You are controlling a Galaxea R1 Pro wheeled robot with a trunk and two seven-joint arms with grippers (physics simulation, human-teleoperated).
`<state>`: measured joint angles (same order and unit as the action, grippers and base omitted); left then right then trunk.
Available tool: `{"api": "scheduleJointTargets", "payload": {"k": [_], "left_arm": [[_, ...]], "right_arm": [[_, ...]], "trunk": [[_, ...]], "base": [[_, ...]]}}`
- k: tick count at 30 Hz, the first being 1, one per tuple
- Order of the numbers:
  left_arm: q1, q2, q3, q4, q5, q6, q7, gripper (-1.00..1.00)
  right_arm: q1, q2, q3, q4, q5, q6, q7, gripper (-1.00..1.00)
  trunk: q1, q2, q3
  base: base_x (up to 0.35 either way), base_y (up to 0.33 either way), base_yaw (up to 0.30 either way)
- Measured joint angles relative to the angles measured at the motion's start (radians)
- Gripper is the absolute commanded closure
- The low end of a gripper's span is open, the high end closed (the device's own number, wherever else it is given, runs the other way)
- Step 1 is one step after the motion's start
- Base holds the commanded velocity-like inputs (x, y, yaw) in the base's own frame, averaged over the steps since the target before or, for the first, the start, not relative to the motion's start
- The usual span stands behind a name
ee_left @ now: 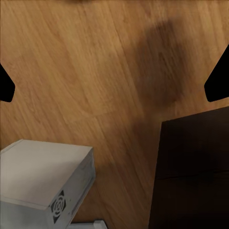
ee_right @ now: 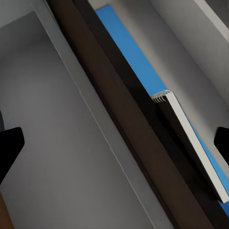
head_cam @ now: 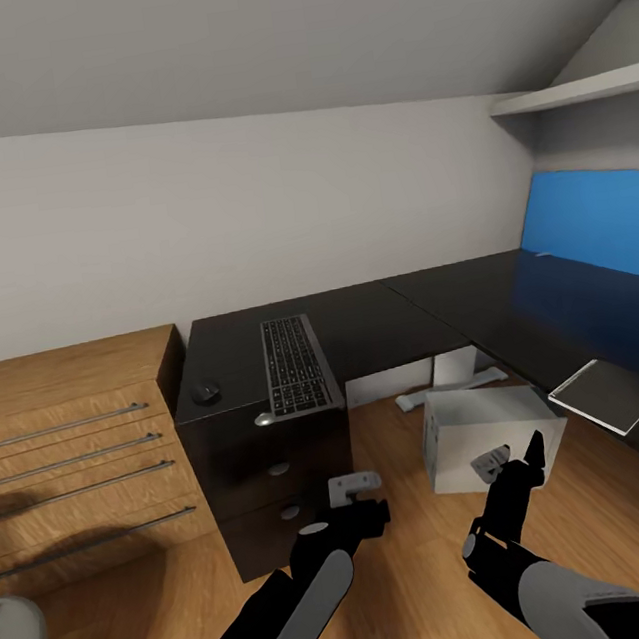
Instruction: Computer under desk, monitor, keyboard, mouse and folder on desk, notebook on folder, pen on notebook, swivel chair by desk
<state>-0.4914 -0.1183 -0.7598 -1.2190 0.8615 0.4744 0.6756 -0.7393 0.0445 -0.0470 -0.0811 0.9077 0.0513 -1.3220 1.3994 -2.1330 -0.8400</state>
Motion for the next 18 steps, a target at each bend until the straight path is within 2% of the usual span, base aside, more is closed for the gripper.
{"api": "scheduleJointTargets", "payload": {"k": [5,6,9,15,18], "left_arm": [[0.0,-0.001,-0.001,0.01,-0.002,-0.001,-0.001,-1.0],[0.0,-0.001,-0.001,0.012,-0.002,-0.001,-0.001,-1.0],[0.0,-0.001,-0.007,0.012,-0.003,-0.001,-0.001,-1.0],[0.0,-0.004,-0.038,0.013,-0.003,-0.001,0.0,-1.0],[0.0,-0.004,-0.042,0.013,-0.003,-0.001,0.0,-1.0]], "right_arm": [[0.0,-0.005,0.001,-0.002,0.003,0.005,0.012,-1.0],[0.001,-0.015,0.0,-0.005,0.003,0.007,0.022,-1.0],[0.001,-0.019,0.002,-0.006,0.004,0.007,0.027,-1.0],[0.001,-0.024,0.002,-0.005,0.003,0.004,0.035,-1.0],[0.001,-0.024,0.002,-0.005,0.003,0.002,0.036,-1.0]], "trunk": [[0.0,0.0,0.0],[0.0,0.0,0.0],[0.0,0.0,0.0],[-0.023,0.042,0.019],[-0.034,0.063,0.028]], "base": [[0.009,-0.01,0.0],[0.004,-0.005,0.0],[0.003,-0.003,0.0],[0.0,0.0,0.0],[0.0,0.0,0.0]]}}
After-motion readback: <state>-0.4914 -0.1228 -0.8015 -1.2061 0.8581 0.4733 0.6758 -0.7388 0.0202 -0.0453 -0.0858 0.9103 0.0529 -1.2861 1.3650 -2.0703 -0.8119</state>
